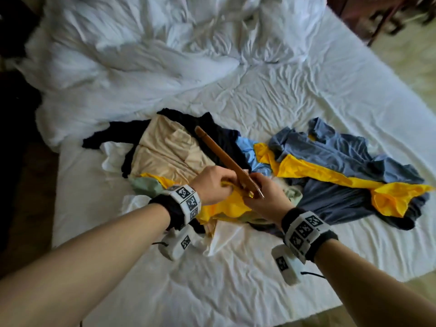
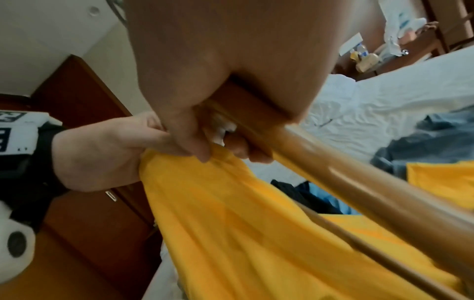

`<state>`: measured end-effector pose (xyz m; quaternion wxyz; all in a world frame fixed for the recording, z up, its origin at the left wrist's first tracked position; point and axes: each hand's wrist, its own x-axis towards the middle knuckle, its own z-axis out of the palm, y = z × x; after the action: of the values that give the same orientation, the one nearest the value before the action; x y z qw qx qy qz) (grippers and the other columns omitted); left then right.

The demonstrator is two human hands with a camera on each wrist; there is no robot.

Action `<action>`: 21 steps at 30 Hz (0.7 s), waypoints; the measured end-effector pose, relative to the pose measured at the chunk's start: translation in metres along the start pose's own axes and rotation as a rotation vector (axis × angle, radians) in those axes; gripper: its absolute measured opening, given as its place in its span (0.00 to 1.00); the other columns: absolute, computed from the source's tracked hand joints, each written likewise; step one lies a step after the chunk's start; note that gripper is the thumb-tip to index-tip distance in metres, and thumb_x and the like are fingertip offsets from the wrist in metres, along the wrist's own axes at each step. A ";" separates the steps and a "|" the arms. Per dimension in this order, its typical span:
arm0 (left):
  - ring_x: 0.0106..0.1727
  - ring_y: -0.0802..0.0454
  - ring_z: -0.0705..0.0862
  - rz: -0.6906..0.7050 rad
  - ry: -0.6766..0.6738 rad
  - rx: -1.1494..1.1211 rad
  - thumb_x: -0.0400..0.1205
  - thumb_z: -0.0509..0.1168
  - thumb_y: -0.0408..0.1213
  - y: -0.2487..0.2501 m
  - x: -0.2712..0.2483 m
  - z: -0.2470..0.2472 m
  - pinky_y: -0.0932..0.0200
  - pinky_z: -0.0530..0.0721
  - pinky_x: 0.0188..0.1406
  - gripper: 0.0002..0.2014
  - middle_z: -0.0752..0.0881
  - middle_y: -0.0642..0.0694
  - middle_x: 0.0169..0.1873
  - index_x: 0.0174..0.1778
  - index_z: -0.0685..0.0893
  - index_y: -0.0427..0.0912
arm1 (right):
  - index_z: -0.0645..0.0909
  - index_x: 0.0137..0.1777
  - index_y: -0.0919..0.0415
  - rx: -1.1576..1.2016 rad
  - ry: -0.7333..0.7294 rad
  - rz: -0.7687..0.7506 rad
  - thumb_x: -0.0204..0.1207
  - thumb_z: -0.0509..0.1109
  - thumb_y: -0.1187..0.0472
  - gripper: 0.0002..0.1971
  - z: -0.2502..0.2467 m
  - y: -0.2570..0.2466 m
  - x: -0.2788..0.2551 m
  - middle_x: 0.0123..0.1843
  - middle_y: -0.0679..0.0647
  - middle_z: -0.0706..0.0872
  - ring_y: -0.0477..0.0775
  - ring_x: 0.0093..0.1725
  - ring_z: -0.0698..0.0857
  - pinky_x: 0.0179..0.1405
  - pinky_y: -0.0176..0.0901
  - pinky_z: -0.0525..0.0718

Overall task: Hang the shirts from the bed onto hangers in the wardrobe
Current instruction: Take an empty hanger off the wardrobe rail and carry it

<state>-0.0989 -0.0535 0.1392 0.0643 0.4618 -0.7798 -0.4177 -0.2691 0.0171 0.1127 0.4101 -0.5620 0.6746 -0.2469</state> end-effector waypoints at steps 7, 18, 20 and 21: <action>0.39 0.57 0.87 0.086 0.180 0.078 0.75 0.67 0.28 0.093 -0.047 -0.155 0.62 0.84 0.43 0.11 0.89 0.47 0.35 0.37 0.86 0.51 | 0.75 0.44 0.47 -0.182 -0.088 -0.163 0.71 0.75 0.63 0.12 -0.043 -0.131 0.004 0.40 0.46 0.81 0.52 0.43 0.80 0.36 0.42 0.70; 0.24 0.62 0.77 0.043 0.271 0.568 0.79 0.68 0.35 0.127 -0.150 -0.313 0.65 0.70 0.27 0.04 0.77 0.55 0.24 0.43 0.84 0.50 | 0.82 0.55 0.59 -0.453 0.089 -0.390 0.74 0.71 0.64 0.10 -0.127 -0.283 -0.013 0.46 0.54 0.85 0.58 0.48 0.83 0.42 0.44 0.76; 0.28 0.59 0.75 0.012 0.228 0.699 0.78 0.69 0.38 0.126 -0.165 -0.320 0.61 0.72 0.28 0.06 0.78 0.52 0.26 0.36 0.83 0.47 | 0.83 0.55 0.59 -0.484 0.115 -0.440 0.75 0.70 0.64 0.10 -0.137 -0.304 -0.018 0.47 0.54 0.85 0.58 0.49 0.83 0.44 0.46 0.79; 0.28 0.56 0.75 0.000 0.201 0.755 0.78 0.68 0.41 0.123 -0.171 -0.324 0.59 0.74 0.29 0.08 0.77 0.51 0.26 0.33 0.81 0.45 | 0.83 0.55 0.59 -0.503 0.130 -0.464 0.74 0.70 0.64 0.10 -0.142 -0.314 -0.019 0.48 0.54 0.85 0.59 0.50 0.83 0.47 0.48 0.81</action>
<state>0.0729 -0.0847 0.4838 -0.0339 0.4916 -0.8685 -0.0542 -0.2121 -0.0597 0.4443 0.1479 -0.7668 0.5934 -0.1948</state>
